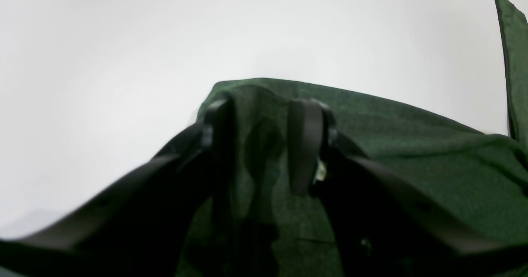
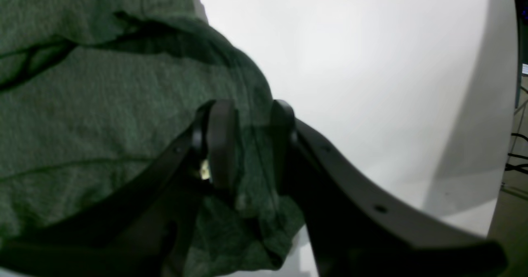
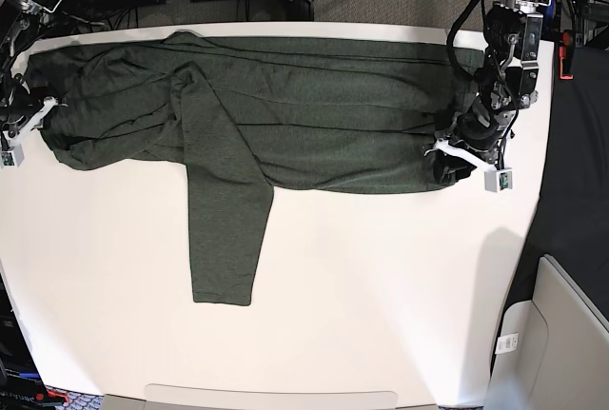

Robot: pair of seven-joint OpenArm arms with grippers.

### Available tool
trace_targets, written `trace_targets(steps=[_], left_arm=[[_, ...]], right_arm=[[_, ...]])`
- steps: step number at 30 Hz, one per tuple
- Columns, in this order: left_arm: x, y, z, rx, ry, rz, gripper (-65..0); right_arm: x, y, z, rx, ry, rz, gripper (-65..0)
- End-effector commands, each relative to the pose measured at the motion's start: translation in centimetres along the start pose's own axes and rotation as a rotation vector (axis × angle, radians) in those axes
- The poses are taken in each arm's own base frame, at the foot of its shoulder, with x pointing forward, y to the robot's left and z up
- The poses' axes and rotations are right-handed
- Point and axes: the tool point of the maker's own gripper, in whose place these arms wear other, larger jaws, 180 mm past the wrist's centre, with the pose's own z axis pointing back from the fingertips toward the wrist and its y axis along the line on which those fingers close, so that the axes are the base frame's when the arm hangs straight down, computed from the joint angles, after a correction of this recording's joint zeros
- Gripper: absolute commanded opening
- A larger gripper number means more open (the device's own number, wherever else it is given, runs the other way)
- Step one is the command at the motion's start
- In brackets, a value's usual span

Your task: Fold the T-shirt properly

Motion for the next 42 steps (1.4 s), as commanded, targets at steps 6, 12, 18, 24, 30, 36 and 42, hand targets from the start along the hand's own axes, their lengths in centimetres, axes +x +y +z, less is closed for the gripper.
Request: trace_targets(steps=[6, 12, 18, 24, 30, 36, 42], left_arm=[[2.1, -0.3, 0.1, -0.014, -0.058, -0.014, -44.7], [2.1, -0.3, 0.1, -0.013, -0.059, -0.014, -44.7], [1.8, -0.2, 0.2, -0.013, -0.051, -0.014, -44.7], [1.2, 0.0, 0.3, -0.009, -0.043, -0.012, -44.7], [1.0, 0.1, 0.4, -0.006, -0.041, -0.011, -44.7], [1.0, 0.1, 0.4, -0.005, -0.041, -0.010, -44.7], [0.7, 0.3, 0.6, 0.000, -0.036, -0.008, -44.7]], right_arm=[[1.1, 1.3, -0.2, 0.030, -0.056, -0.036, -50.4], [1.0, 2.7, -0.8, 0.060, -0.064, -0.057, -50.4], [2.2, 2.4, -0.6, 0.054, -0.108, -0.104, -50.4], [2.5, 2.5, -1.7, 0.088, -0.110, -0.179, -50.5], [2.3, 3.4, -3.7, 0.151, -0.083, -0.240, -50.9], [2.7, 4.4, -4.2, 0.176, -0.103, -0.259, -51.8], [2.0, 2.9, -3.7, 0.149, -0.120, -0.323, -64.7]])
